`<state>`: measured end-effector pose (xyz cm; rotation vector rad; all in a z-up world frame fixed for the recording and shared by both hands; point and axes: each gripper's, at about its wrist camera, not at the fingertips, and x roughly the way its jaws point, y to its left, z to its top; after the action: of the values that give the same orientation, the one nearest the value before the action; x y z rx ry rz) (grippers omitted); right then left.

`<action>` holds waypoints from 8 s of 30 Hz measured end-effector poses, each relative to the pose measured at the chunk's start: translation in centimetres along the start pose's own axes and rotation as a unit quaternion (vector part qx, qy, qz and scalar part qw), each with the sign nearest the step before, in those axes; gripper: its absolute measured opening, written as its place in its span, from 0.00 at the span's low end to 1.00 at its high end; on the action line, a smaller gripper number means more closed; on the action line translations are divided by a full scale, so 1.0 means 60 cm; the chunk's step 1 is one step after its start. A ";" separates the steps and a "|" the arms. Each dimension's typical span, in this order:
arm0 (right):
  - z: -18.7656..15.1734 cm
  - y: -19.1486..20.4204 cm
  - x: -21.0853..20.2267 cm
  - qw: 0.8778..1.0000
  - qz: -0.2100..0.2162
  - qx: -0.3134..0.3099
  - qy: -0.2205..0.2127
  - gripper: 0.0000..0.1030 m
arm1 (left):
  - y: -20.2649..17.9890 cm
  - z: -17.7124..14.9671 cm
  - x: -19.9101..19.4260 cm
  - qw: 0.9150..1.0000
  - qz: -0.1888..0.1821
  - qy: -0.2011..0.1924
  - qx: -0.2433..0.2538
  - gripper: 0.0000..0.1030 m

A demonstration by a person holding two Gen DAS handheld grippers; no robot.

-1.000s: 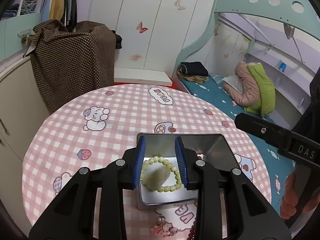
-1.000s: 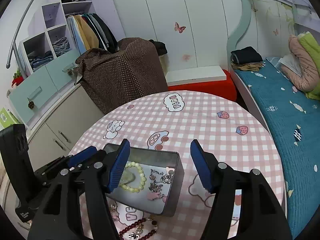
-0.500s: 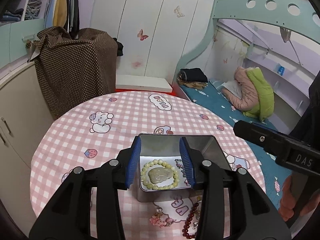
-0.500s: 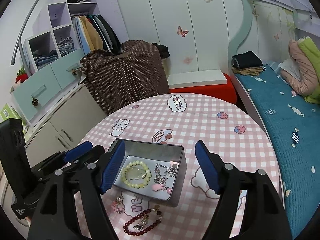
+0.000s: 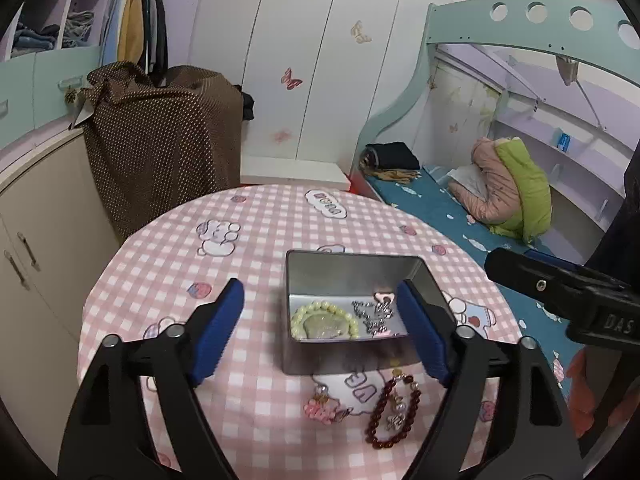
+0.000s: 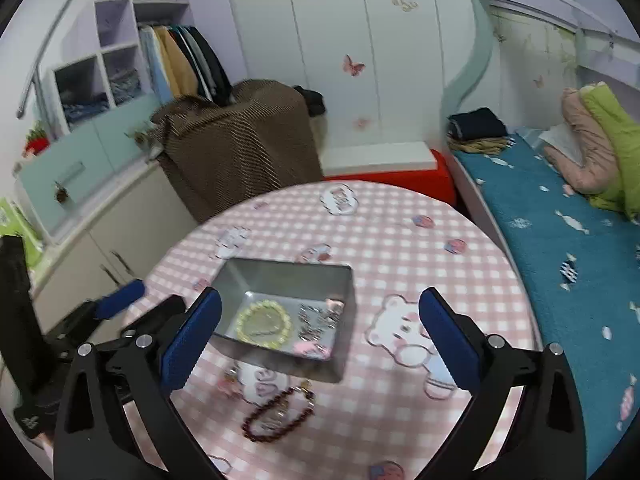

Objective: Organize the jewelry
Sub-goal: 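Grasp the red bead bracelet with the right gripper while the left gripper grasps a pearl earring, then lift and carry the red bracelet and pearl earring over the metal box with both grippers, then open both grippers to drop the red bracelet and earring into the box, then lower the left gripper onto the pink bear charm and close, then grasp the pearl earring with the right gripper while the left gripper holds the bear charm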

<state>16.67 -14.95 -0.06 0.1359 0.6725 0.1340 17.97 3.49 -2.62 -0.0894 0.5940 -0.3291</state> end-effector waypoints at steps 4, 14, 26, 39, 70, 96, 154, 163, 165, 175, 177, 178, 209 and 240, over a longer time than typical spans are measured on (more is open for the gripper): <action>-0.011 -0.003 0.006 1.000 -0.023 -0.006 0.014 0.93 | 0.008 -0.011 -0.010 1.000 0.014 0.002 0.001 0.87; -0.064 -0.011 0.028 0.998 -0.023 0.010 0.062 0.93 | 0.039 -0.049 -0.006 0.998 0.041 0.038 -0.004 0.91; -0.145 0.001 0.070 0.995 -0.053 -0.005 0.086 0.92 | 0.054 -0.107 0.025 0.995 0.047 0.083 0.009 0.91; -0.166 0.020 0.102 0.990 -0.089 -0.038 0.100 0.72 | 0.046 -0.116 0.069 0.994 0.046 0.103 0.004 0.91; -0.173 -0.012 0.076 0.996 -0.045 -0.006 0.071 0.07 | 0.035 -0.122 0.097 0.990 0.012 0.140 0.019 0.10; -0.148 -0.006 0.034 0.999 -0.034 0.002 0.038 0.07 | 0.062 -0.092 0.031 0.996 0.006 0.088 -0.027 0.10; 0.021 0.017 0.061 0.999 0.041 0.028 -0.023 0.10 | 0.031 0.035 0.084 0.995 -0.080 0.053 -0.012 0.10; 0.024 -0.003 0.060 0.999 0.009 0.027 -0.029 0.46 | 0.023 0.037 0.098 0.997 -0.066 0.051 0.005 0.44; 0.021 -0.010 0.061 0.999 0.006 0.031 -0.026 0.47 | 0.021 0.036 0.098 0.996 -0.068 0.052 0.006 0.44; 0.008 -0.026 0.047 0.999 -0.012 0.032 -0.024 0.53 | 0.021 0.028 0.082 0.997 -0.061 0.051 0.008 0.52; 0.005 -0.028 0.042 0.999 -0.015 0.032 -0.024 0.54 | 0.021 0.024 0.076 0.997 -0.058 0.050 0.010 0.57; 0.003 -0.030 0.040 0.999 -0.016 0.032 -0.024 0.54 | 0.020 0.022 0.071 0.997 -0.055 0.049 0.011 0.61; -0.122 -0.042 -0.002 0.999 -0.033 0.015 0.022 0.70 | 0.005 -0.123 0.044 0.993 -0.018 0.107 0.039 0.66; -0.165 -0.012 0.060 0.996 0.000 -0.048 0.079 0.42 | 0.029 -0.131 0.047 0.994 -0.032 0.106 -0.004 0.26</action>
<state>13.33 -14.22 -10.03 0.0333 0.8223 0.1770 16.23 4.27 -10.95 -0.0817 0.8047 -0.4024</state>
